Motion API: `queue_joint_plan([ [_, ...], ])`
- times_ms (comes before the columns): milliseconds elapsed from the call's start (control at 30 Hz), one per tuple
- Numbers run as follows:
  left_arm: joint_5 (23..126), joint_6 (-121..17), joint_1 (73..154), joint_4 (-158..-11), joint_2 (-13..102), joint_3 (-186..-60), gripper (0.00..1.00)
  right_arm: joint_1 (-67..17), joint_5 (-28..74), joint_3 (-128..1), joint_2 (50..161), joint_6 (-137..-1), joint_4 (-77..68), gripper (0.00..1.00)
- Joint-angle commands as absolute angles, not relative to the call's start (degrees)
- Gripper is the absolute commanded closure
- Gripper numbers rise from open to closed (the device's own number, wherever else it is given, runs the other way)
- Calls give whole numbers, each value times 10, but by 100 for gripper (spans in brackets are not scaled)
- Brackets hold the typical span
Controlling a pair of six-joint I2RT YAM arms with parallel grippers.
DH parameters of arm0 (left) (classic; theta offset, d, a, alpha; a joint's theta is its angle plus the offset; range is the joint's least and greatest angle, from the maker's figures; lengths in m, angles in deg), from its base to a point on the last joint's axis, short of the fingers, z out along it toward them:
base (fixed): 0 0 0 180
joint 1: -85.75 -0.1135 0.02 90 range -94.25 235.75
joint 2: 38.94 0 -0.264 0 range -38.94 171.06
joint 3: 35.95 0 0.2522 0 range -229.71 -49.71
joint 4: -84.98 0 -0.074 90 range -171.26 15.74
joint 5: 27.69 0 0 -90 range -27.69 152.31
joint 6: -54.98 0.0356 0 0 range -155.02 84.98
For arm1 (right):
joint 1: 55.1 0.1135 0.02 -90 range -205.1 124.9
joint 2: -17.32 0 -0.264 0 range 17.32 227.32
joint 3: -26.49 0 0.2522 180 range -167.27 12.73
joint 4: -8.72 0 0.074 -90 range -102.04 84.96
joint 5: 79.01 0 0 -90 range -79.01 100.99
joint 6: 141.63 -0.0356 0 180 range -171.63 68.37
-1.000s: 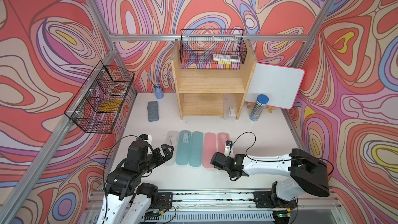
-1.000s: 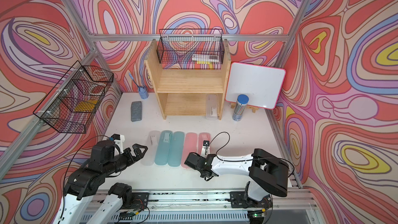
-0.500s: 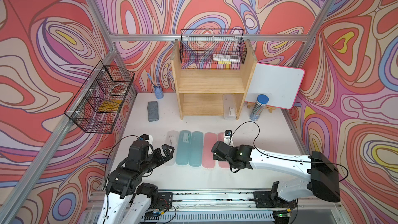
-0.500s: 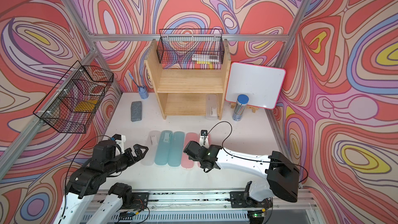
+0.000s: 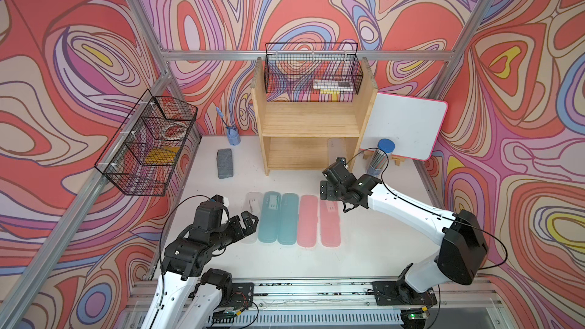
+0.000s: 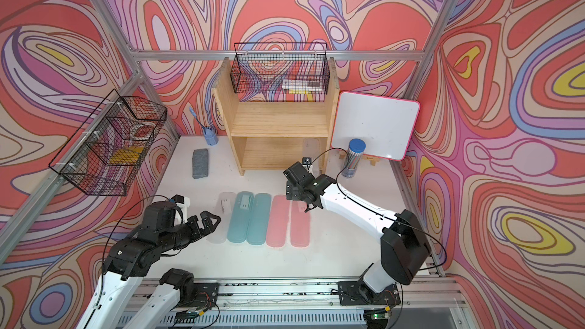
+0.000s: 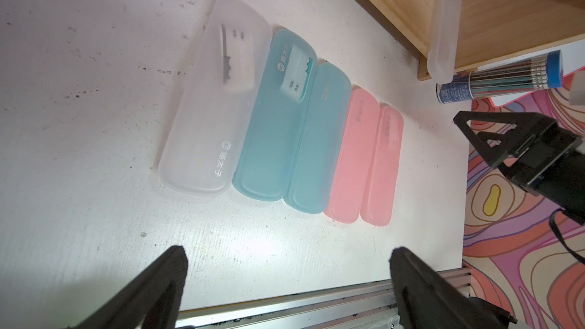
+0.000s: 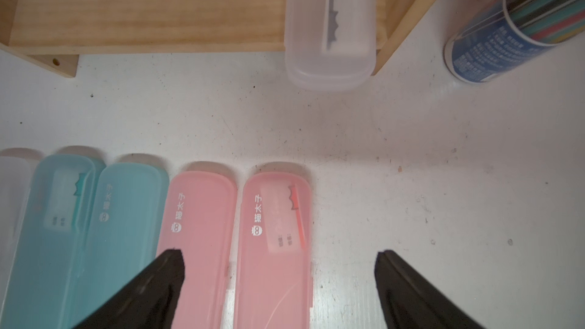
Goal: Remove the pencil cases from the shelf
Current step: Place the pencil case at the center of the board, then pick up the pencil case from the shelf.
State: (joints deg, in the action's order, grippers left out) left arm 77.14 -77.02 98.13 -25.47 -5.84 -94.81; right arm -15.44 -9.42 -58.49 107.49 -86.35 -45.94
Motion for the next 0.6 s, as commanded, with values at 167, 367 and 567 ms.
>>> queue_joint_plan([
  [167, 766, -768, 979, -245, -47, -974, 1, -210, -102, -646, 1150, -810, -442, 3],
  [367, 765, -776, 979, -242, -47, -978, 1, -238, -100, -656, 1185, -791, -391, 4],
  [567, 761, -781, 979, -232, -53, -978, 1, -248, -110, -685, 1232, -774, -370, 4],
])
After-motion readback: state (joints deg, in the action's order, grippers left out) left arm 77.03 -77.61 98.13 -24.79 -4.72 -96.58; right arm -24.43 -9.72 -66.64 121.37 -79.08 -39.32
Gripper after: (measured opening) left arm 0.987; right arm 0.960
